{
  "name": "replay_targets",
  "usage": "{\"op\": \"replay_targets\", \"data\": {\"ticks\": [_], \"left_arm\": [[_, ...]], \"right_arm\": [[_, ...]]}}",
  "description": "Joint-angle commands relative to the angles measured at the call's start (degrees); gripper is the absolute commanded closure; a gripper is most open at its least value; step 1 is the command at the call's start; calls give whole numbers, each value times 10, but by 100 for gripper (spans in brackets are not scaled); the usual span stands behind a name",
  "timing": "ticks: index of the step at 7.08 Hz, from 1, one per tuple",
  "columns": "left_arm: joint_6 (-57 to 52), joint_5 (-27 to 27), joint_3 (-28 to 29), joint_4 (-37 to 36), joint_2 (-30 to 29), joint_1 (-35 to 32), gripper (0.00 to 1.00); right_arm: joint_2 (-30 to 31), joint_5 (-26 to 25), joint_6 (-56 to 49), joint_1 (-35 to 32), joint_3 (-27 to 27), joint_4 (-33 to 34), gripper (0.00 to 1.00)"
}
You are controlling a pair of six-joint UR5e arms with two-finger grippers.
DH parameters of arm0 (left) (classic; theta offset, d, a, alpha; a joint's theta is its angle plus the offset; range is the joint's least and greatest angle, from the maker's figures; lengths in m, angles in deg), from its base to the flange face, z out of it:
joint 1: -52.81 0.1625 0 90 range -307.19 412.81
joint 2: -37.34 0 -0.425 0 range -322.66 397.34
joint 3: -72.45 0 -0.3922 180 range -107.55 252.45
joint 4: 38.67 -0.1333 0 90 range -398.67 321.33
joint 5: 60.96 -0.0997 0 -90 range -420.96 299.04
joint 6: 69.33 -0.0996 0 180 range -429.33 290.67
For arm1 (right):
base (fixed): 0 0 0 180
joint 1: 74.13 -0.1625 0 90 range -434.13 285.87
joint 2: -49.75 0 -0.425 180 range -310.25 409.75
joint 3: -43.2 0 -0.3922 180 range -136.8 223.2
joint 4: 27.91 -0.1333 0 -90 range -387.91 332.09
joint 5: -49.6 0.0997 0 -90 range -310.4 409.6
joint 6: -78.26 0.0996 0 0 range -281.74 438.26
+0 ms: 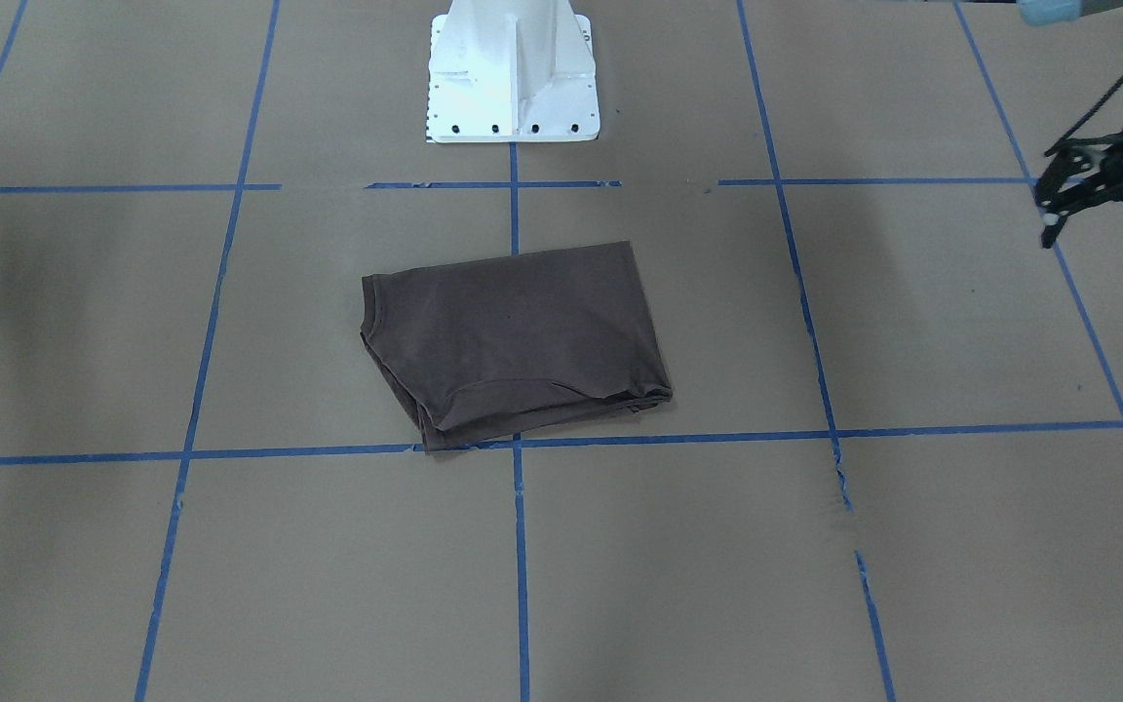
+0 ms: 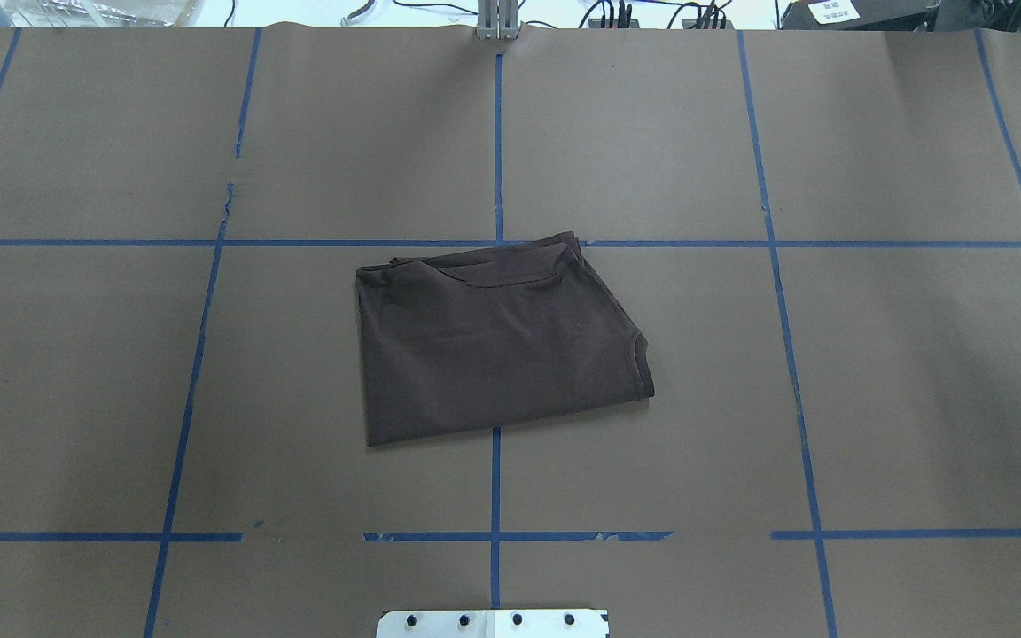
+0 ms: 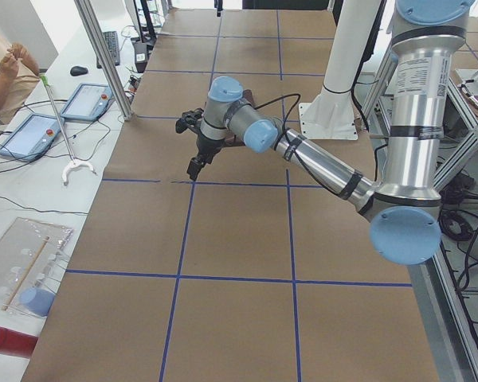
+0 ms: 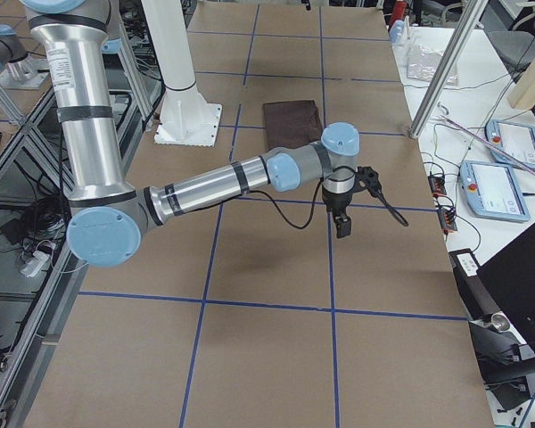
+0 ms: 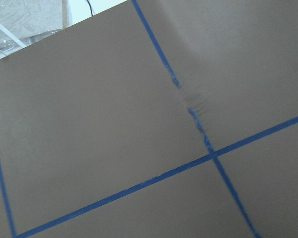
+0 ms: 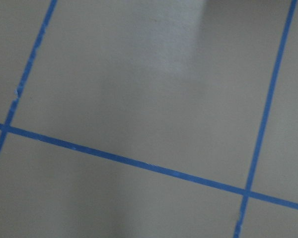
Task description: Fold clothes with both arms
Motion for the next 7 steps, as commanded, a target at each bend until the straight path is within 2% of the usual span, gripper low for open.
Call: {"op": "replay_targets", "data": {"ticks": [1,2,3,4,5,7], "left_arm": [[-57,124,35,-2,110,-85,0],[-63,152,70,2,116,-123,0],[-66,152,75,0,125,-142,0],[-67,155,75,5,155,-143,0],[-60,154,71,-3,156,-142,0],[-64,149,76,6,149,-140,0]], "right_arm": [[130,6,-34,-37,5,-13,0],[157,0,-33,-42,2,-16,0],[200,17,-28,-55,3,-16,0],[205,65,-31,-85,7,-12,0],[215,82,-33,-86,5,-17,0],[209,75,-33,-86,17,-17,0]]}}
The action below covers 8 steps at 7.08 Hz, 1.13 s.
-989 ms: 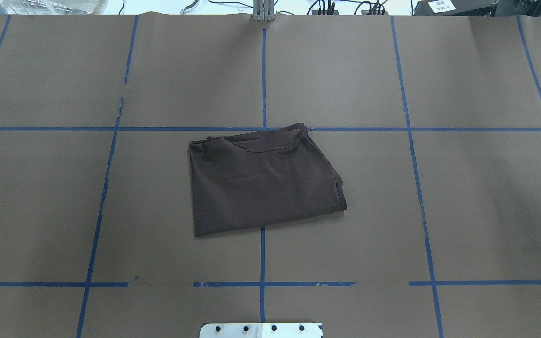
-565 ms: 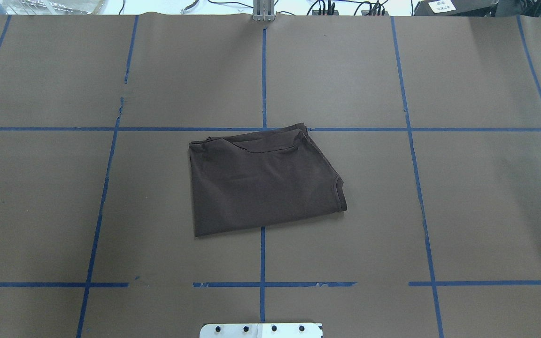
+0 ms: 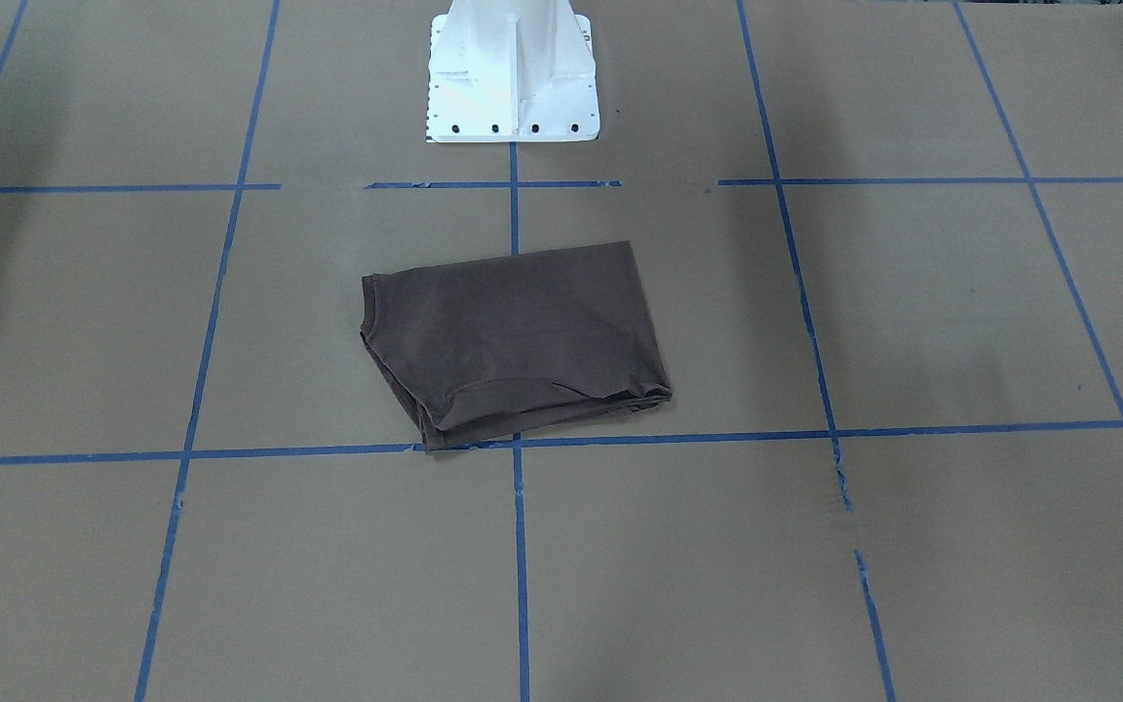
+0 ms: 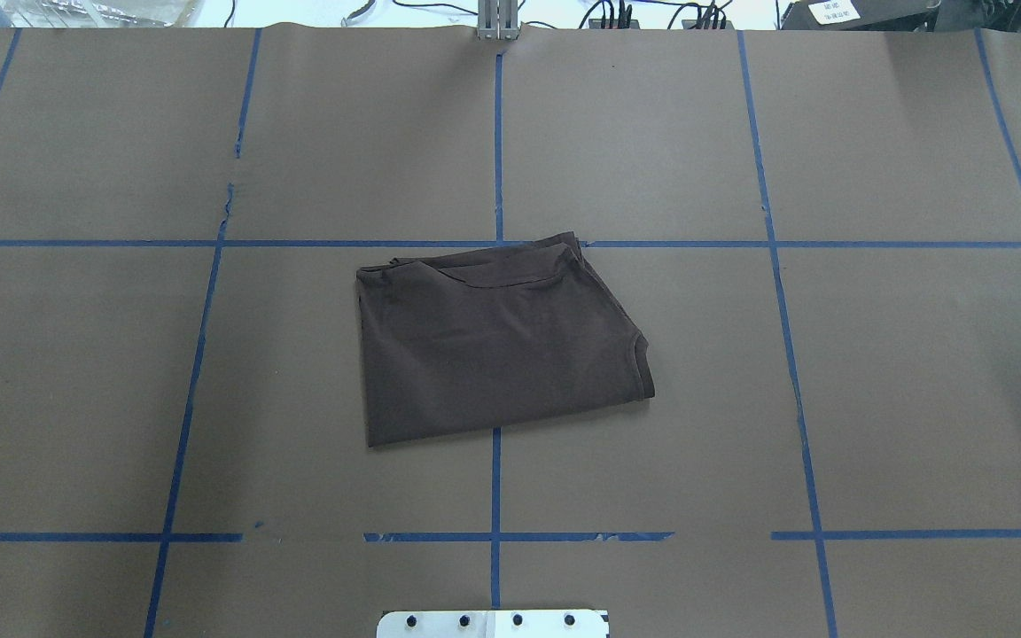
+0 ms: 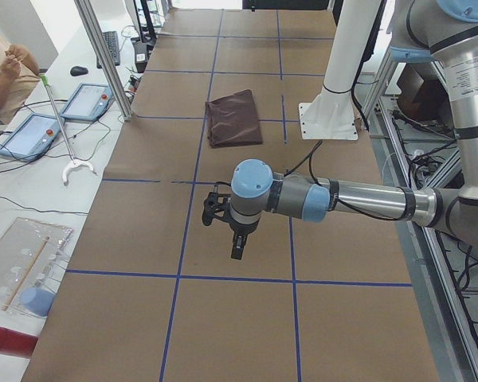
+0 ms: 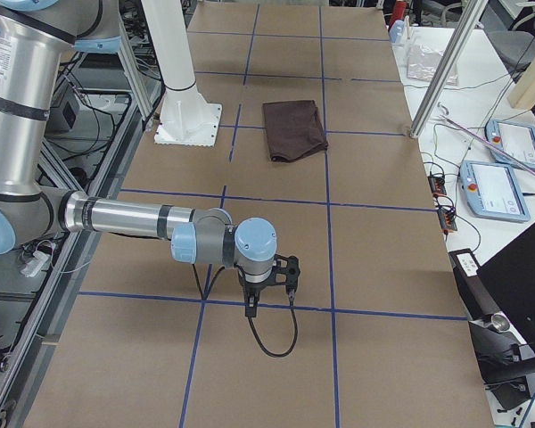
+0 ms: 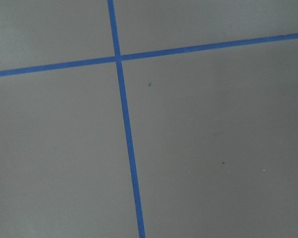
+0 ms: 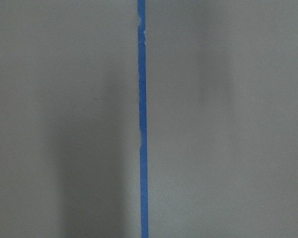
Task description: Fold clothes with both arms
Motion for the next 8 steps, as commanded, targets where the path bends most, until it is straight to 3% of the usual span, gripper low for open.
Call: {"op": "replay_targets", "data": {"ticks": [1,3,8], "left_arm": [[0,-1,10,2,-17,4,0],[2,6,14,1,-12,2,0],[-2,3,33,-3,-11,2,0]], "right_arm": [[2,1,3,-1,17,-1,0],[0,-49,11,-1,91,64,0],[6,-61,11,-1,96,69,0]]}}
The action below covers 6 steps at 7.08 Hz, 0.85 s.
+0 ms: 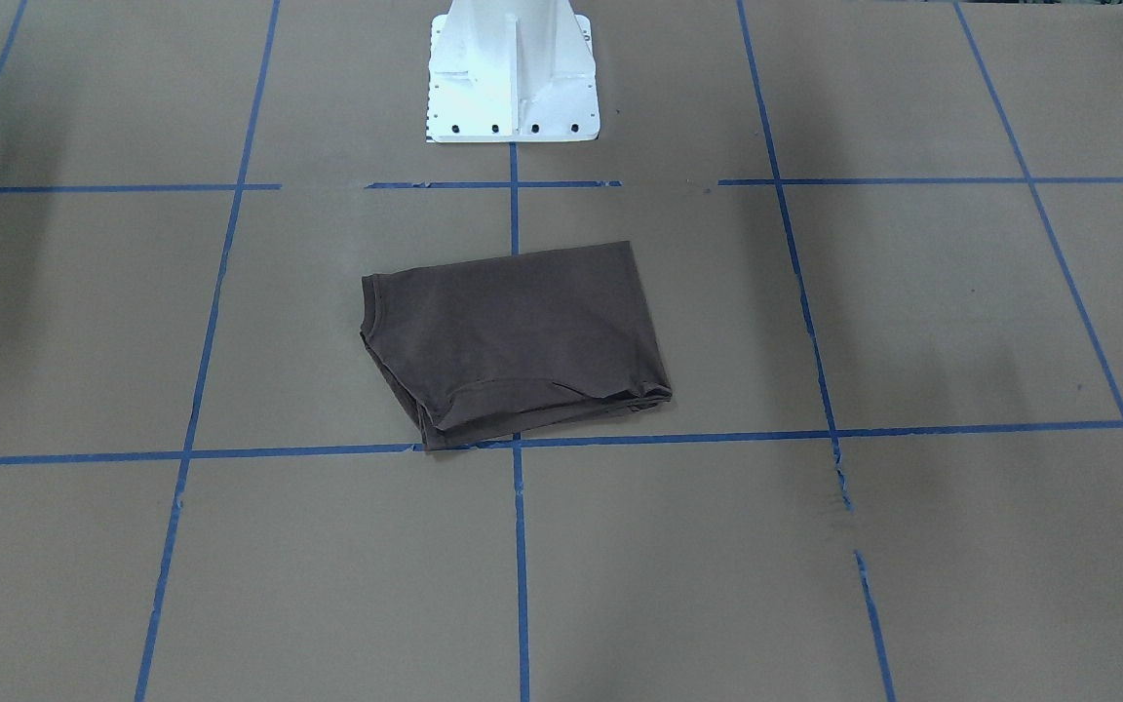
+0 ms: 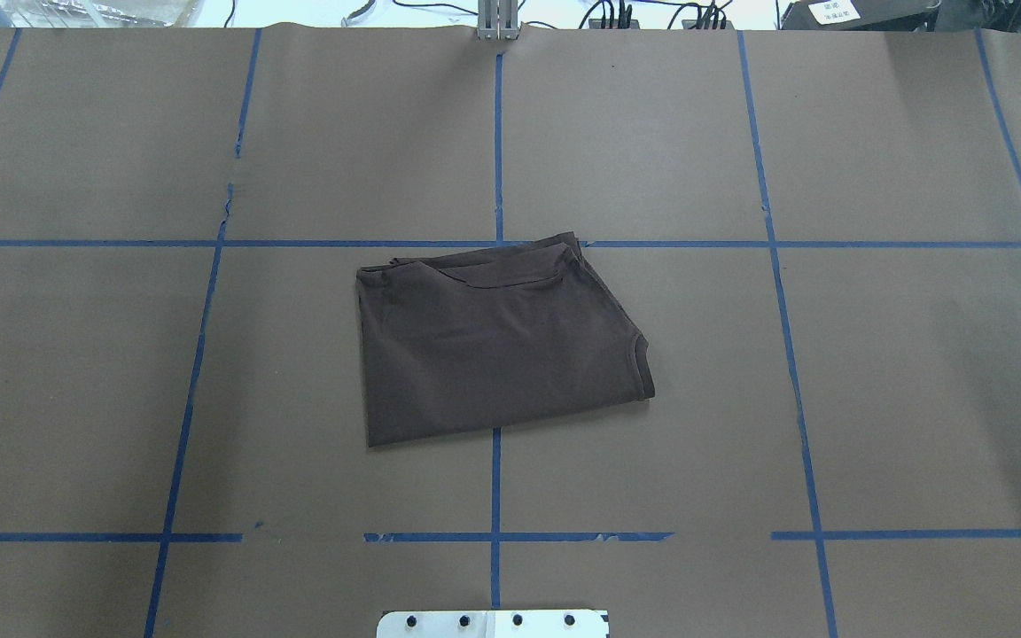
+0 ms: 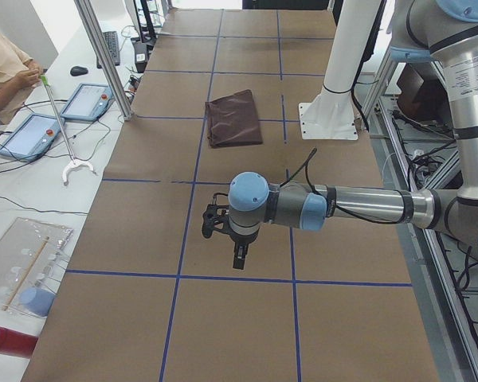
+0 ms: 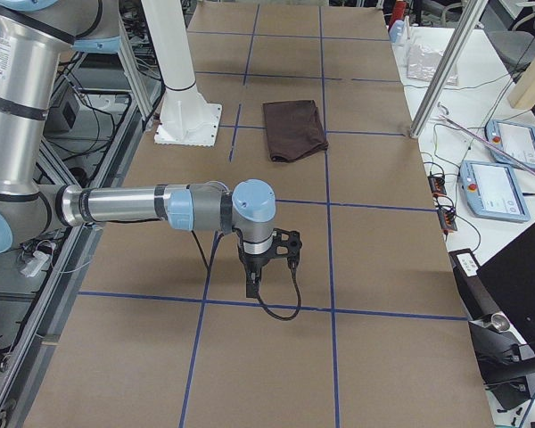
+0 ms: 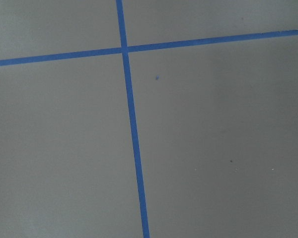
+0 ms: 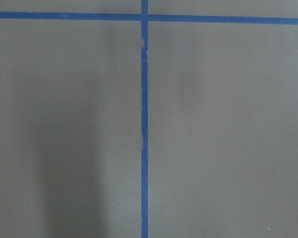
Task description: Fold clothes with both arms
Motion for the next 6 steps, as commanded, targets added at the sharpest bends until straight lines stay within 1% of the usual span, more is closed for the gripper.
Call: {"op": "replay_targets", "data": {"ticks": [1,3,4,5,6], "left_arm": [[2,-11,2,0,-2,0,0],[-10,-17,23,-6,8,0,0],[-97,-18,20,-12,18,-1,0],[-108,-18,20,-41,10,-1,0],[-108,-18,17,-51,8,-2,0]], "right_arm": [[0,0,0,0,-2,0,0],[0,3,0,0,-4,0,0],[0,3,0,0,-5,0,0],[0,2,0,0,-5,1,0],[0,1,0,0,-5,0,0]]}}
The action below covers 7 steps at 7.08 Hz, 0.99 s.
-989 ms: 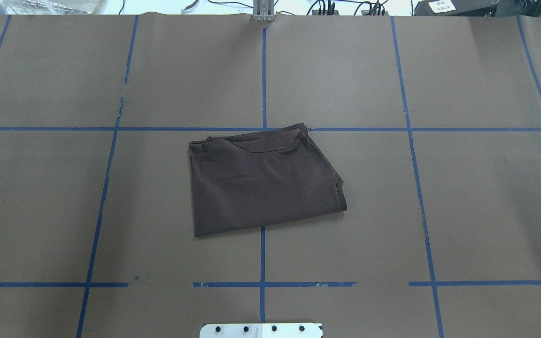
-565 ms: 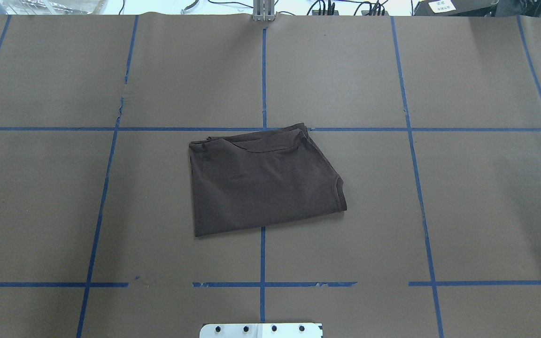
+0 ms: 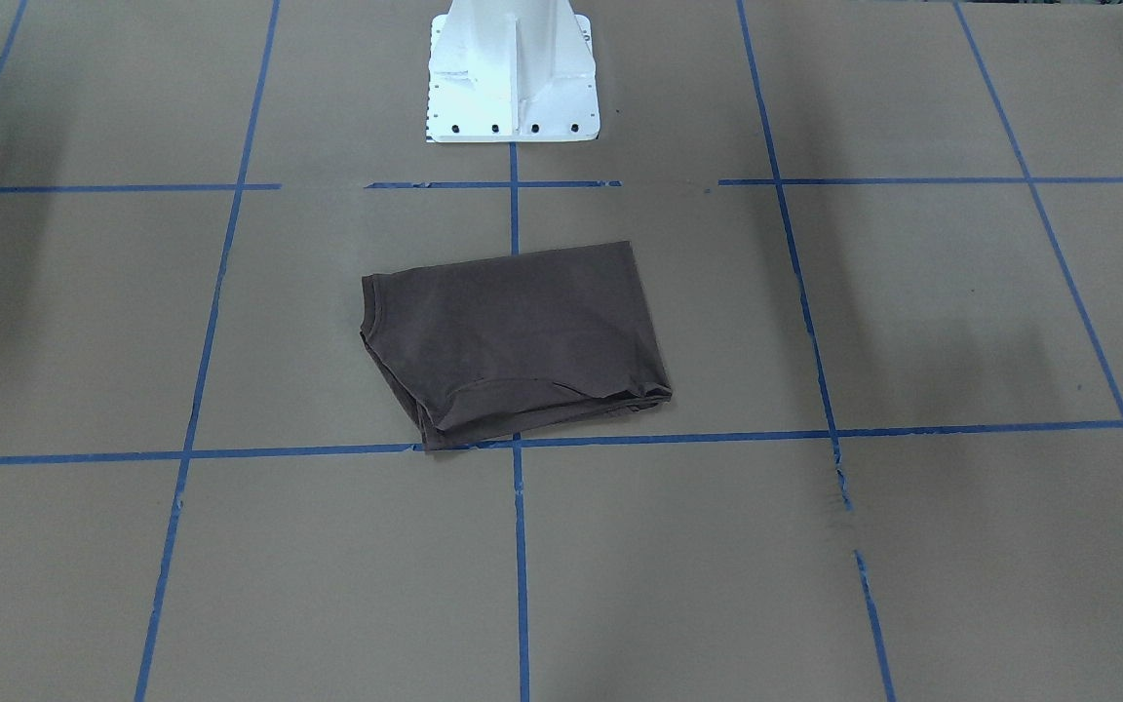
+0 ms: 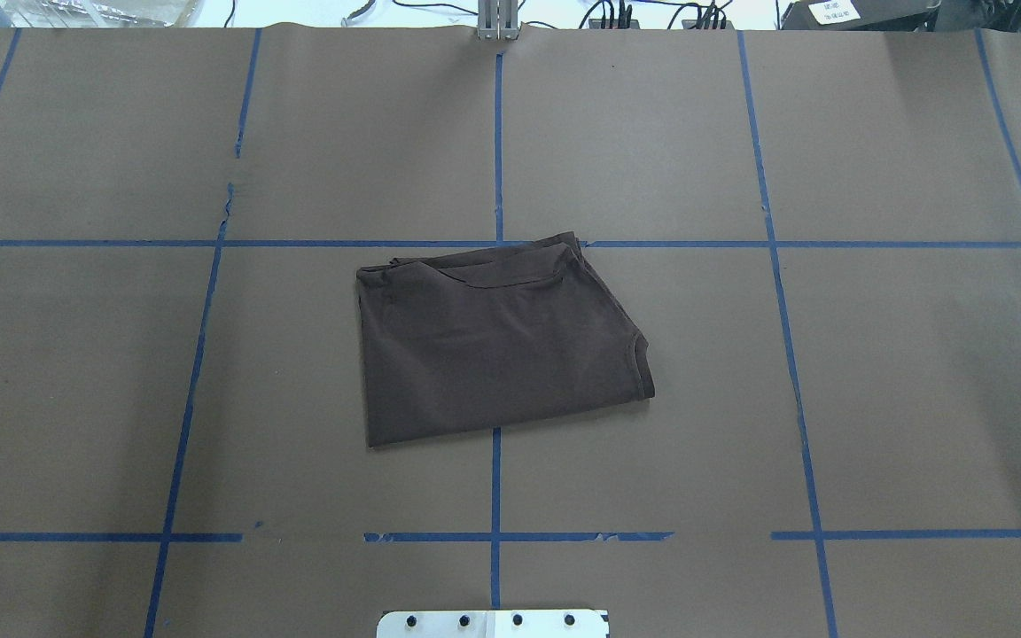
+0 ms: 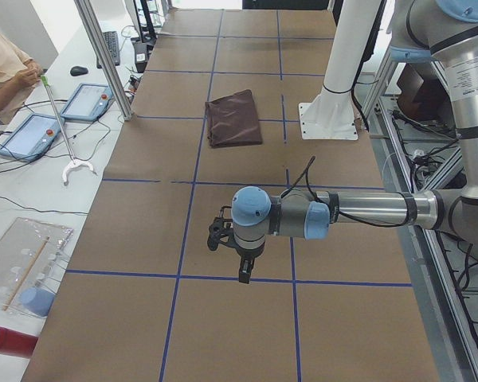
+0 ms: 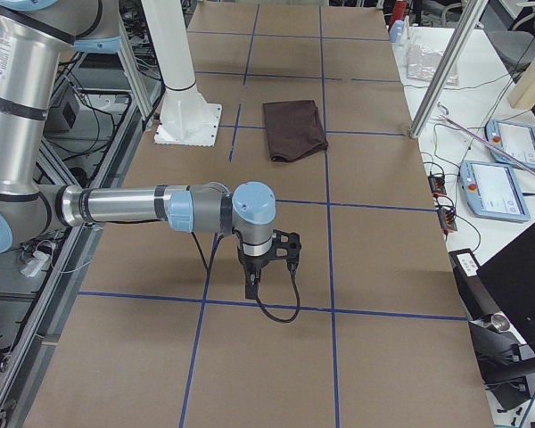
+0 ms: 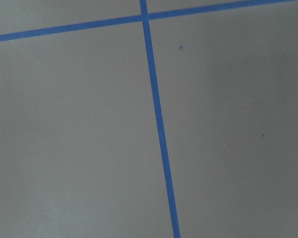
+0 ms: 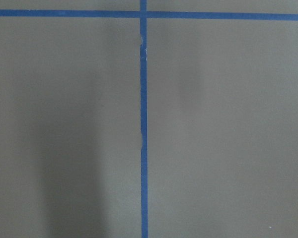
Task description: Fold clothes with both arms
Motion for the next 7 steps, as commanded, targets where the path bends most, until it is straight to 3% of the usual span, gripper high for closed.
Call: {"op": "replay_targets", "data": {"ticks": [1,7], "left_arm": [[-14,1,-2,-18,-2,-2,0],[-14,1,-5,-15,-6,-2,0]], "right_arm": [[-2,0,0,0,1,0,0],[1,6,-9,0,6,0,0]]}}
